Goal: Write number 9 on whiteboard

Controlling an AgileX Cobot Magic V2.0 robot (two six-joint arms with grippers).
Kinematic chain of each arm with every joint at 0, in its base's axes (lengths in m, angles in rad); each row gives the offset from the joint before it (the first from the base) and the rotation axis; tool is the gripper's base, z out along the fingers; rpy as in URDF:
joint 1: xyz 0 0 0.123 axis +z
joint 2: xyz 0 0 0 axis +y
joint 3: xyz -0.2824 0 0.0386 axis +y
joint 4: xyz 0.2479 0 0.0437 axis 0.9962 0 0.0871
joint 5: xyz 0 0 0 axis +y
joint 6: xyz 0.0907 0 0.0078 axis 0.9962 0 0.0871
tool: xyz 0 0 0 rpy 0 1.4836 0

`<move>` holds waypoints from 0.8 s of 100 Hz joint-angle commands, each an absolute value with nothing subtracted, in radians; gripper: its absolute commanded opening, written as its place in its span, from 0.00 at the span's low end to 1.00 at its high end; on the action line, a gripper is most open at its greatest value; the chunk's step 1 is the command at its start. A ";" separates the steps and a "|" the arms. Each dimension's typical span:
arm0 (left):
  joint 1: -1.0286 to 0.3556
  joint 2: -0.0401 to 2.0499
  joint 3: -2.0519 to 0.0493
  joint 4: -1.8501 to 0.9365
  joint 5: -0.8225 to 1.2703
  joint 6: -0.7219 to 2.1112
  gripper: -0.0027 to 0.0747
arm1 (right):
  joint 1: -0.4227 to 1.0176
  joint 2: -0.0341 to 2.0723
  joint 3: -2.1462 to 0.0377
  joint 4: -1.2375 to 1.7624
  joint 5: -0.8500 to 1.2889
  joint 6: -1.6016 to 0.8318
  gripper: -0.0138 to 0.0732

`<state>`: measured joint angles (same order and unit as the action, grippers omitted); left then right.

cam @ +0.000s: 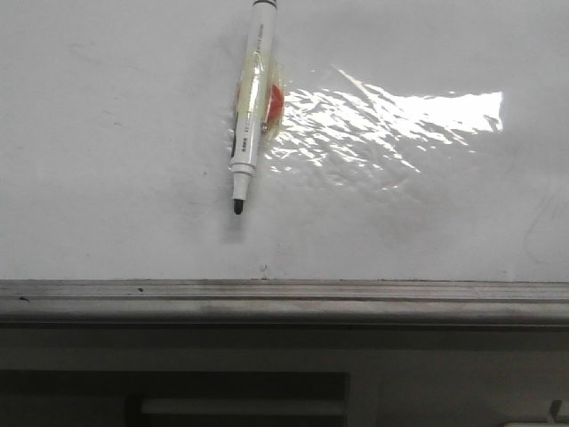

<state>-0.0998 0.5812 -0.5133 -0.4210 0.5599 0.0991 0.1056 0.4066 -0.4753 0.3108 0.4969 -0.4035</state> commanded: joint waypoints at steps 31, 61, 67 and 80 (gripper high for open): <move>-0.392 0.833 -0.652 -0.527 0.521 0.257 0.08 | 0.191 0.446 -0.772 -0.190 0.910 -0.068 0.11; -0.725 1.002 -0.662 -0.576 0.270 0.255 0.44 | 0.193 0.487 -0.799 0.085 0.821 -0.068 0.29; -0.764 1.034 -0.662 -0.584 0.206 0.244 0.44 | 0.193 0.506 -0.799 0.119 0.800 -0.068 0.43; -0.812 1.097 -0.662 -0.675 0.112 0.244 0.44 | 0.193 0.552 -0.799 0.166 0.770 -0.068 0.63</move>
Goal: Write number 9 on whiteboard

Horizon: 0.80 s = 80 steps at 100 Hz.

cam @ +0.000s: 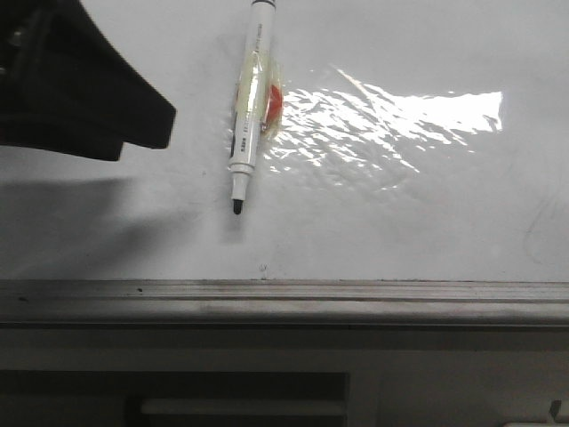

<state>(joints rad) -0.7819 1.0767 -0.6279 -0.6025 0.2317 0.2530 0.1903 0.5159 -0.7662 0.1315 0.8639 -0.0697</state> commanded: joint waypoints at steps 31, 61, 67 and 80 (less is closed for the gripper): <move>-0.821 1.206 -0.728 -0.763 0.119 0.244 0.44 | 0.193 0.609 -0.799 0.173 0.713 -0.068 0.63; -0.821 1.220 -0.760 -0.763 0.125 0.244 0.44 | 0.193 0.631 -0.799 0.173 0.710 -0.068 0.63; -0.821 1.235 -0.762 -0.765 0.128 0.244 0.44 | 0.193 0.631 -0.799 0.173 0.704 -0.068 0.63; -0.821 1.263 -0.762 -0.764 0.118 0.246 0.44 | 0.193 0.633 -0.799 0.173 0.692 -0.068 0.63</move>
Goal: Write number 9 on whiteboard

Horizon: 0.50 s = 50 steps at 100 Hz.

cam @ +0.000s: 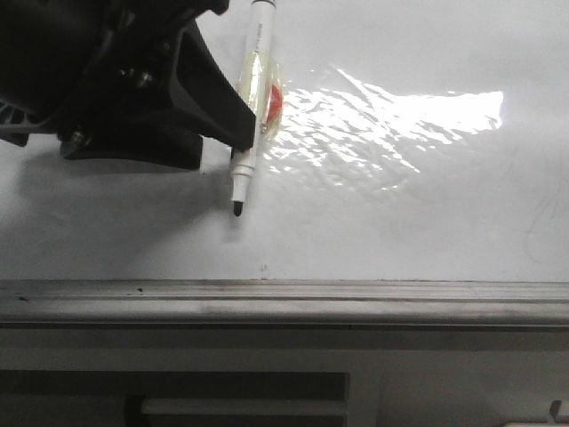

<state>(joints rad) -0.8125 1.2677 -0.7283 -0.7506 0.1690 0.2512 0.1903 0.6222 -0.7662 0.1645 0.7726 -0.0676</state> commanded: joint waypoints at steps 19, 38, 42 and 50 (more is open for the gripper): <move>-0.821 1.300 -0.762 -0.768 0.122 0.246 0.44 | 0.193 0.639 -0.799 0.173 0.692 -0.068 0.63; -0.821 1.302 -0.762 -0.768 0.098 0.246 0.31 | 0.193 0.639 -0.799 0.173 0.692 -0.068 0.63; -0.821 1.302 -0.762 -0.766 0.099 0.246 0.22 | 0.193 0.639 -0.799 0.173 0.692 -0.068 0.63; -0.821 1.302 -0.762 -0.760 0.110 0.246 0.03 | 0.193 0.639 -0.799 0.173 0.702 -0.068 0.63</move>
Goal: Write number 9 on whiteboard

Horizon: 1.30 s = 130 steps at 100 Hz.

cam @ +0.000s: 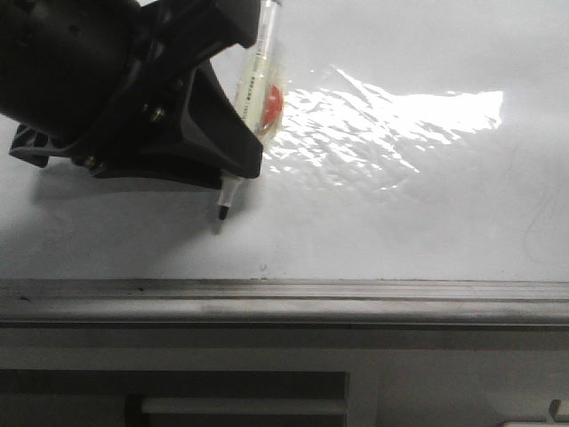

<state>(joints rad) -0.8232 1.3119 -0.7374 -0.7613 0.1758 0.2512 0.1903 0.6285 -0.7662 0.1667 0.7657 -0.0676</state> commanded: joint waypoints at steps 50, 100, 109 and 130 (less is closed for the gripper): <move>-0.821 1.155 -0.757 -0.836 0.458 0.774 0.01 | 0.201 0.639 -0.786 0.527 0.790 -0.405 0.63; -0.818 1.113 -0.612 -1.328 0.771 1.534 0.01 | 0.201 0.633 -0.553 1.207 0.876 -1.213 0.63; -0.818 1.113 -0.609 -1.328 0.783 1.581 0.01 | 0.212 0.633 -0.541 1.213 0.872 -1.306 0.63; -0.818 1.113 -0.609 -1.332 0.783 1.771 0.01 | 0.284 0.662 -0.541 1.321 0.879 -1.514 0.63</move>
<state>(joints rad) -0.8177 1.1332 -0.5869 -1.2705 0.7615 1.6941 0.2598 0.6353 -0.5161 1.2128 0.8847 -1.4295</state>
